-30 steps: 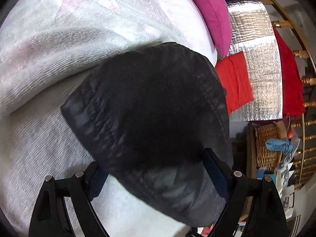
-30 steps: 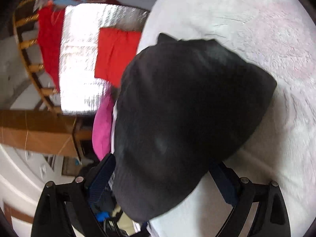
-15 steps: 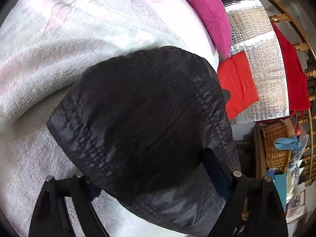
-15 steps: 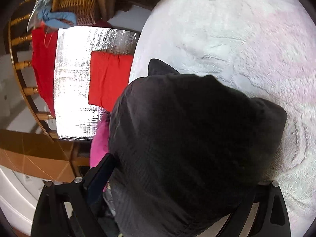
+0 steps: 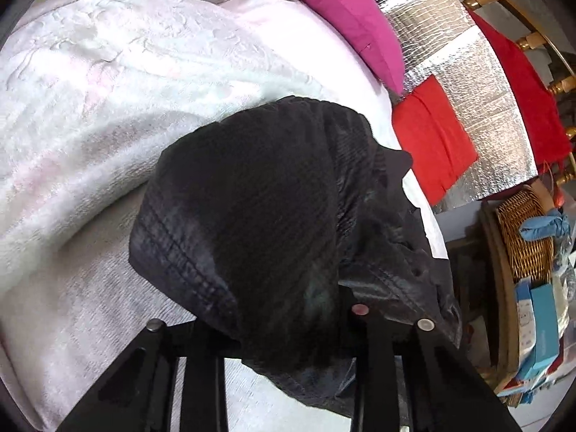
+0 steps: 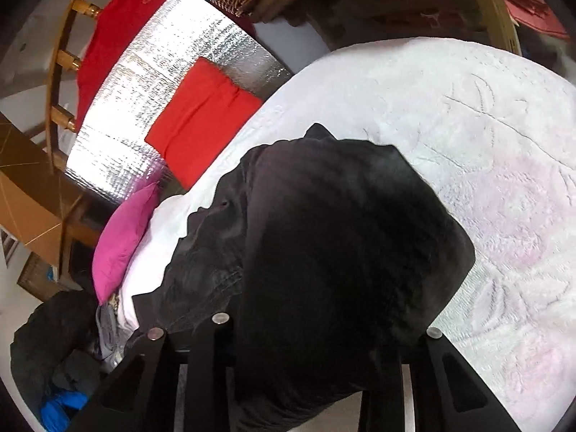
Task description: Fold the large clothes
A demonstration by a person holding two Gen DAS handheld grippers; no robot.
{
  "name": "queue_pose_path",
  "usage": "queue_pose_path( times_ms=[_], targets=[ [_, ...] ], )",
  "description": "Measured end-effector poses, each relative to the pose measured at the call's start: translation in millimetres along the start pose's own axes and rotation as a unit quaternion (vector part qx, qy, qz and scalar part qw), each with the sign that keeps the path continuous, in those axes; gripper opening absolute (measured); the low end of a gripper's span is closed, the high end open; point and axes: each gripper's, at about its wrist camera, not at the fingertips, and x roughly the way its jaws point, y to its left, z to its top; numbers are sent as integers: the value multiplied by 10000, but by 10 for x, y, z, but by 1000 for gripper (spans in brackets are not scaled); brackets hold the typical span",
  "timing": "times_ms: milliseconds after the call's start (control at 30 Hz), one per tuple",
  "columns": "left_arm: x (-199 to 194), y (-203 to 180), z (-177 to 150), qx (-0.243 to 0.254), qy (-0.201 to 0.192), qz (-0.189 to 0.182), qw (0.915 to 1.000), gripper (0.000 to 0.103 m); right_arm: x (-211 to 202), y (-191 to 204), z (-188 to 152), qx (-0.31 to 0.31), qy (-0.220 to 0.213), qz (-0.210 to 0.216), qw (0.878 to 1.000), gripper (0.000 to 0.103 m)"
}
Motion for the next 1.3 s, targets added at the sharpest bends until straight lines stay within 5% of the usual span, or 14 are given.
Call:
queue_pose_path(
  times_ms=[400, 633, 700, 767, 900, 1133, 1200, 1300],
  targets=[
    [-585, 390, -678, 689, 220, 9, 9974, 31, -724, -482, -494, -264, 213, -141, 9993, 34],
    [-509, 459, -646, 875, 497, 149, 9948, 57, -668, -616, -558, -190, 457, -215, 9985, 35],
    [-584, 512, -648, 865, 610, 235, 9941, 66, -720, -635, -537, -90, 612, -144, 9980, 40],
    [-743, 626, -693, 870, 666, 167, 9938, 67, -780, -664, -536, 5, 846, -157, 9963, 62],
    [-1197, 794, -775, 1088, 769, 133, 9910, 67, -1130, -741, -530, -374, 1142, -39, 9927, 66],
    [-1568, 476, -410, 1574, -204, 627, 9853, 75, -1689, -684, -92, -786, 488, 154, 9956, 67],
    [-1386, 282, -333, 1729, -130, 616, 9829, 81, -1622, -571, 74, -780, 270, 161, 9965, 77],
    [-959, 92, -211, 1940, 97, 970, 9761, 82, -1286, -354, 227, -919, 285, 224, 9951, 77]
  ],
)
